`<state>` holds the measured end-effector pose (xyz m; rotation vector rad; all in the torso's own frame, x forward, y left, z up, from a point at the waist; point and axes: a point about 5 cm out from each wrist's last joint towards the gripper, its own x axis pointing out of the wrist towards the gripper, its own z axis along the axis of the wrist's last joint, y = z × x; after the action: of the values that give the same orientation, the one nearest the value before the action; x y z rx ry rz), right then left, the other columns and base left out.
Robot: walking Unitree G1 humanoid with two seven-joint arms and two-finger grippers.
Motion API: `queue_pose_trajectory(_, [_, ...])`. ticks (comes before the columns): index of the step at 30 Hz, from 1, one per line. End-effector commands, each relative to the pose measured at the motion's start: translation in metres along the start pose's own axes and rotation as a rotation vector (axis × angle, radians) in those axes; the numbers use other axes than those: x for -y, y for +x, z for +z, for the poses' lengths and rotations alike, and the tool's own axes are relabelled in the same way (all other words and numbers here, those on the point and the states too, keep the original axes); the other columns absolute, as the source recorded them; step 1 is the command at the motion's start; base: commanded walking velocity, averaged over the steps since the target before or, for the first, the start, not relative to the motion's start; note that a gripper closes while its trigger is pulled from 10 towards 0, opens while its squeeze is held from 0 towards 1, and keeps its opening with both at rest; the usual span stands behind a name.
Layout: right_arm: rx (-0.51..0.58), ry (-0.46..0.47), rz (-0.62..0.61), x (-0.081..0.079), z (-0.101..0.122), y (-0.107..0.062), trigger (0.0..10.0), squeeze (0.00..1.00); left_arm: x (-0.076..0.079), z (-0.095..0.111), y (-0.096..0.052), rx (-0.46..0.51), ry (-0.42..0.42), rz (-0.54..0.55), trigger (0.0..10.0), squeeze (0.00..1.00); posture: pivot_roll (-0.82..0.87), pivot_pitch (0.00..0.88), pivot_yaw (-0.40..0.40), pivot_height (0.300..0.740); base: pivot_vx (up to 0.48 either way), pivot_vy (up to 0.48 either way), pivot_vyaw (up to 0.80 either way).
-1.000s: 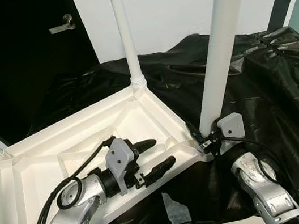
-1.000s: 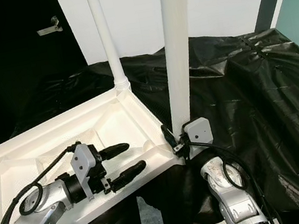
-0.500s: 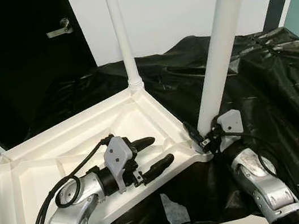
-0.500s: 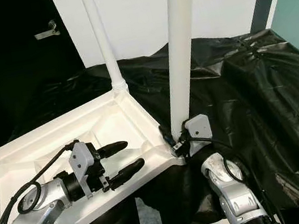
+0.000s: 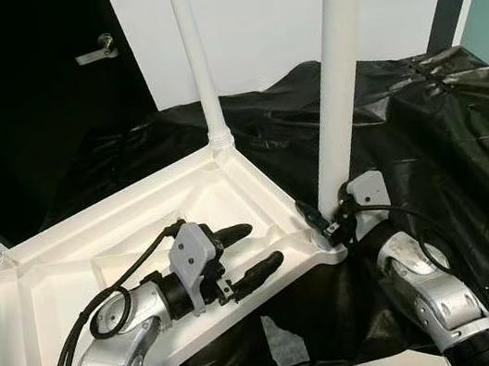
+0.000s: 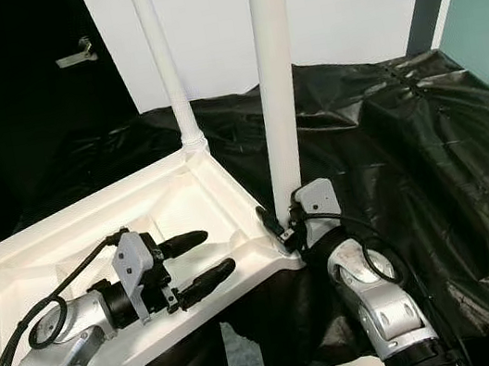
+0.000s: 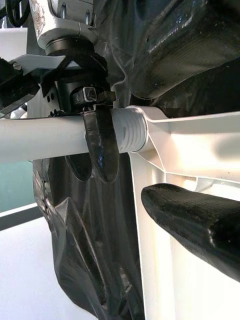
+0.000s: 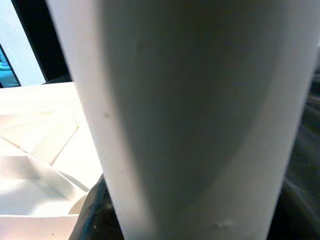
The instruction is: Building children table
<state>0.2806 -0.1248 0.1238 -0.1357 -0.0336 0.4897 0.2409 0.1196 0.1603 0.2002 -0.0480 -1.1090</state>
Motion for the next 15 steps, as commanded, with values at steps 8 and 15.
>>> queue_pose_trajectory(8, [-0.172, 0.026, 0.105, -0.001, -0.034, -0.011, 10.0, 0.0, -0.005, 0.001, -0.002, -0.008, 0.019, -0.008, 10.0, 0.0, -0.01, 0.0, 0.062, 0.74, 0.0, 0.0, 0.0])
queue_pose_trajectory(15, [-0.156, 0.031, 0.175, 0.002, -0.033, -0.013, 10.0, 0.0, -0.007, 0.003, -0.002, -0.005, 0.027, -0.007, 10.0, 0.0, -0.01, 0.0, 0.068, 0.74, 0.0, 0.0, 0.0])
